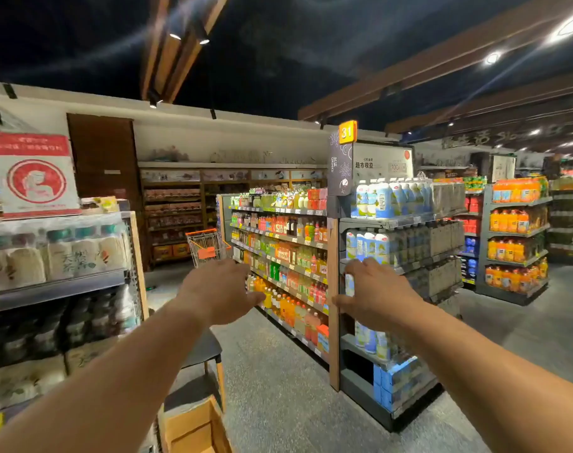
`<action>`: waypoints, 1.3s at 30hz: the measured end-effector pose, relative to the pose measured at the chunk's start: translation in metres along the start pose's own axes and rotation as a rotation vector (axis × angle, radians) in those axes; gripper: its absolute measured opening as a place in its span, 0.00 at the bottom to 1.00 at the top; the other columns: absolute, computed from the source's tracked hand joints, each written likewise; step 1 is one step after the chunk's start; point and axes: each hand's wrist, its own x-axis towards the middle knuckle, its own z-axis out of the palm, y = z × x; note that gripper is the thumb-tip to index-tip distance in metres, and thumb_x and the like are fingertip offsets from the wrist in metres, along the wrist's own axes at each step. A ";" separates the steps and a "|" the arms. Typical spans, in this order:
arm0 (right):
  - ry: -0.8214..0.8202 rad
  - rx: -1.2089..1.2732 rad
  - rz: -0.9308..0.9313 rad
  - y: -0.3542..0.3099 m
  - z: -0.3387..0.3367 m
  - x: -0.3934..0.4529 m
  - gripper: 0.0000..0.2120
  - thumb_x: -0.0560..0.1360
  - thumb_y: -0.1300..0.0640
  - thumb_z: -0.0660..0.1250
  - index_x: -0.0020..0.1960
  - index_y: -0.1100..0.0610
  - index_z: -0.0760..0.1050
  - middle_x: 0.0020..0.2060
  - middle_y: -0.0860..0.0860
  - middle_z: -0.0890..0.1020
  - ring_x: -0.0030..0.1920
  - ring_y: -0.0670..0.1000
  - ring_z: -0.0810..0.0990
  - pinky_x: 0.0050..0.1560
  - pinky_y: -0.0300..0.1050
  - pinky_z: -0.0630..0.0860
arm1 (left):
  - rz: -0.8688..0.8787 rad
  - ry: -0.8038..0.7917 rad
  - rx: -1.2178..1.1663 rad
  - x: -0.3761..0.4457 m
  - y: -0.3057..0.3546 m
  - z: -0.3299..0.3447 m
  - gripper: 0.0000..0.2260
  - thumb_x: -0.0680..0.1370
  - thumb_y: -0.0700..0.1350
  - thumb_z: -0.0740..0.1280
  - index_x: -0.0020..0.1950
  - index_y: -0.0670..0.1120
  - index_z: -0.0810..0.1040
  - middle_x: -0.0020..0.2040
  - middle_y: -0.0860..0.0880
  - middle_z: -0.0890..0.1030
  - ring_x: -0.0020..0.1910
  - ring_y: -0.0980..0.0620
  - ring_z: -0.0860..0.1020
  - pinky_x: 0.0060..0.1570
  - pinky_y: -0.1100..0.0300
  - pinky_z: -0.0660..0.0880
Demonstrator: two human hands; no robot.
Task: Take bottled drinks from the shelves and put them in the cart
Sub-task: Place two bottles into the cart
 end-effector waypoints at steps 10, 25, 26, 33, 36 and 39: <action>0.013 -0.021 0.028 0.048 0.118 0.243 0.32 0.73 0.33 0.62 0.71 0.48 0.62 0.66 0.52 0.69 0.64 0.57 0.70 0.59 0.55 0.73 | -0.034 -0.040 -0.034 0.239 -0.044 0.115 0.26 0.74 0.71 0.61 0.60 0.53 0.75 0.52 0.53 0.79 0.50 0.51 0.78 0.51 0.49 0.81; -0.071 -0.020 -0.033 0.075 0.282 0.665 0.36 0.73 0.35 0.64 0.74 0.51 0.60 0.69 0.55 0.70 0.66 0.59 0.71 0.63 0.57 0.73 | -0.140 -0.091 -0.072 0.622 -0.148 0.288 0.27 0.76 0.69 0.60 0.64 0.50 0.74 0.61 0.47 0.79 0.59 0.44 0.77 0.57 0.48 0.77; -0.078 -0.024 -0.034 0.076 0.297 0.690 0.35 0.73 0.35 0.64 0.73 0.52 0.62 0.68 0.55 0.71 0.65 0.59 0.71 0.63 0.56 0.74 | -0.129 -0.088 -0.076 0.648 -0.157 0.302 0.27 0.76 0.69 0.60 0.65 0.50 0.75 0.61 0.47 0.79 0.59 0.44 0.77 0.57 0.49 0.77; -0.078 -0.005 0.035 0.082 0.372 0.881 0.30 0.75 0.38 0.65 0.69 0.55 0.67 0.64 0.55 0.74 0.62 0.57 0.74 0.61 0.54 0.75 | -0.058 -0.088 -0.089 0.847 -0.221 0.386 0.32 0.77 0.69 0.59 0.74 0.49 0.70 0.70 0.45 0.73 0.67 0.44 0.73 0.65 0.49 0.73; -0.058 -0.038 0.057 0.088 0.396 0.958 0.31 0.74 0.38 0.64 0.70 0.55 0.66 0.65 0.56 0.73 0.64 0.59 0.73 0.62 0.55 0.74 | -0.008 -0.069 -0.086 0.931 -0.241 0.413 0.32 0.77 0.68 0.59 0.75 0.51 0.68 0.71 0.46 0.73 0.68 0.44 0.72 0.66 0.48 0.72; -0.042 -0.037 0.088 0.099 0.422 1.031 0.31 0.74 0.37 0.64 0.69 0.54 0.66 0.64 0.55 0.73 0.63 0.59 0.74 0.61 0.54 0.74 | 0.034 -0.070 -0.094 1.010 -0.253 0.447 0.33 0.76 0.69 0.59 0.77 0.52 0.65 0.74 0.47 0.70 0.72 0.44 0.69 0.69 0.47 0.70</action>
